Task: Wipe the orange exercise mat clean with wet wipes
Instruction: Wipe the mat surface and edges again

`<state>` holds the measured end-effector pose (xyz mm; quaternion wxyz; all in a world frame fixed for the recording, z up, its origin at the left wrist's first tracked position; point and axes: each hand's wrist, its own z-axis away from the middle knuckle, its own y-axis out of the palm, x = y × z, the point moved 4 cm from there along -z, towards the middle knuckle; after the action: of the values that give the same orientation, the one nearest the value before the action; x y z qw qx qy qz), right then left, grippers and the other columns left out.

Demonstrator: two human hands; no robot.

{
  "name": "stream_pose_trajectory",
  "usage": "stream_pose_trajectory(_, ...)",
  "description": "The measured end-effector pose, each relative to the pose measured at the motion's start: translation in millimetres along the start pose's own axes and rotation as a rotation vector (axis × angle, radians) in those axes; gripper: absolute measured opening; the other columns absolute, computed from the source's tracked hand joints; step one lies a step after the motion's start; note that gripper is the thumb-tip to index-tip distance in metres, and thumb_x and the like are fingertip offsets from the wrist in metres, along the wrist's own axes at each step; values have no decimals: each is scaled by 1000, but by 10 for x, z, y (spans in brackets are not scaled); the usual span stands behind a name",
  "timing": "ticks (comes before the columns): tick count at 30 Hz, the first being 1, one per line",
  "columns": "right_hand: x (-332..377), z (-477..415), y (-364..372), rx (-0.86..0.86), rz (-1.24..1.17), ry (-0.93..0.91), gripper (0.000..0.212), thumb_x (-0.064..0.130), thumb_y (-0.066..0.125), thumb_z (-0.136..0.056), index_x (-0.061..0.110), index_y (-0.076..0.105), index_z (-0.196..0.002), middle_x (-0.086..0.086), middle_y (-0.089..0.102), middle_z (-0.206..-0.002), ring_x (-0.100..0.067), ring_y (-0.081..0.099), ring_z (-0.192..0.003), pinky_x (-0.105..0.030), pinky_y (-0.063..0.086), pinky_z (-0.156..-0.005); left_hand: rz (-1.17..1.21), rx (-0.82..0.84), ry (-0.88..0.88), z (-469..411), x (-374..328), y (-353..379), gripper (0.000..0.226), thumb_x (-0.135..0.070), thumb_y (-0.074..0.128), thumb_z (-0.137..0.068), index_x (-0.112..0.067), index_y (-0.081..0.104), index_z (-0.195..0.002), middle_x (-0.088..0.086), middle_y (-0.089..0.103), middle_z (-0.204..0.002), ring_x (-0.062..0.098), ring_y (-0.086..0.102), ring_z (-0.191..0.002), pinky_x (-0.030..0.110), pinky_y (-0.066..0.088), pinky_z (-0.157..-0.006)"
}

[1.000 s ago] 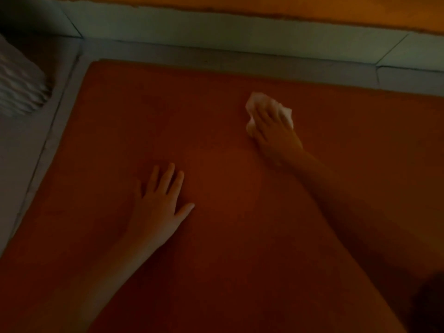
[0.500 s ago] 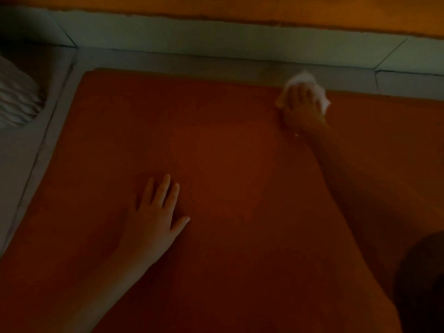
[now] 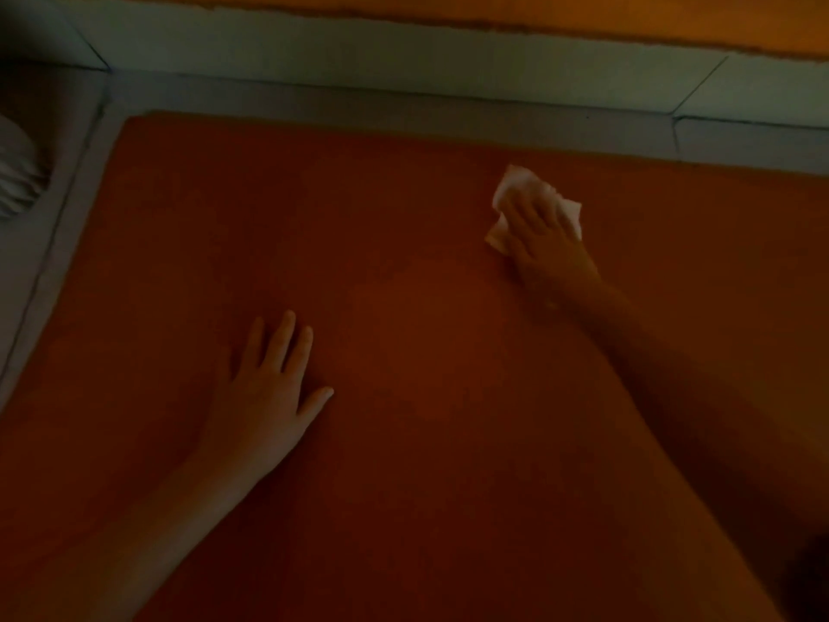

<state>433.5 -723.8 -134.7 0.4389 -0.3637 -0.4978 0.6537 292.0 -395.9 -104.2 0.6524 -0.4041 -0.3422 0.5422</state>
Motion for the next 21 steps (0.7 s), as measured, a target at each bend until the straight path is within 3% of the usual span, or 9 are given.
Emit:
stream_pose_trajectory(2,159,-60,-8,-20,-63,179,70,25,32,-95,17,-7,-152,-11,-19,-157,-35,-22,-142,-62,0,-115,19,11,-17,9,-14,-12,81,-68,15,-91,-14,25,-151,9,12,-160,37,17,-145,61,24,-110)
stream_pose_trajectory(4,530,4,-46,-31,-169,197,63,32,22,-98,14,-1,-154,-11,-13,-160,-36,-20,-144,-61,0,-115,48,2,-28,17,-17,-8,87,-68,8,-82,-18,13,-153,5,-1,-161,33,3,-148,57,14,-116)
stream_pose_trajectory(6,902,288,27,-33,-179,-2,63,40,11,-97,15,-4,-154,-11,-16,-159,-35,-21,-144,-60,-2,-116,48,-2,-36,21,-17,-17,90,-69,5,-79,-20,8,-154,4,-6,-161,30,-2,-148,55,10,-118)
stream_pose_trajectory(8,1106,753,69,-11,-185,-224,60,43,6,-100,19,-6,-154,-5,-19,-159,-27,-24,-144,-50,-12,-117,46,0,-46,28,-20,-17,90,-69,4,-78,-20,8,-154,4,-6,-161,30,-3,-148,54,9,-119)
stream_pose_trajectory(11,841,989,190,-16,-192,-402,54,37,21,-103,23,9,-154,0,-5,-161,-21,-16,-147,-38,-13,-117,49,15,-51,50,-36,-31,90,-68,1,-77,-20,4,-154,4,-9,-161,29,-5,-148,53,7,-118)
stream_pose_trajectory(14,507,731,166,-102,-98,-247,56,33,20,-100,19,8,-153,-7,3,-160,-32,-2,-147,-52,5,-118,49,19,-55,66,-66,-49,89,-66,-1,-78,-20,2,-154,4,-10,-161,29,-7,-148,52,7,-119)
stream_pose_trajectory(16,531,602,142,-62,-64,-69,61,34,16,-97,19,-4,-152,-8,-10,-160,-35,-13,-146,-58,-1,-117,45,26,-54,79,-68,-31,89,-65,-2,-78,-20,2,-154,4,-9,-161,29,-5,-148,51,8,-119)
stream_pose_trajectory(19,837,633,123,-74,-172,182,61,38,8,-99,16,-8,-153,-7,-20,-158,-32,-26,-142,-57,-8,-116,73,2,-50,96,-75,-31,85,-63,5,-83,-17,11,-154,7,-1,-162,32,1,-148,53,10,-119)
stream_pose_trajectory(21,1112,790,141,-51,-217,103,63,43,-2,-97,15,-7,-153,-8,-18,-158,-32,-26,-142,-58,-4,-116,79,10,-65,111,-71,-12,77,-59,12,-90,-18,8,-154,6,-4,-162,31,-1,-148,51,9,-119)
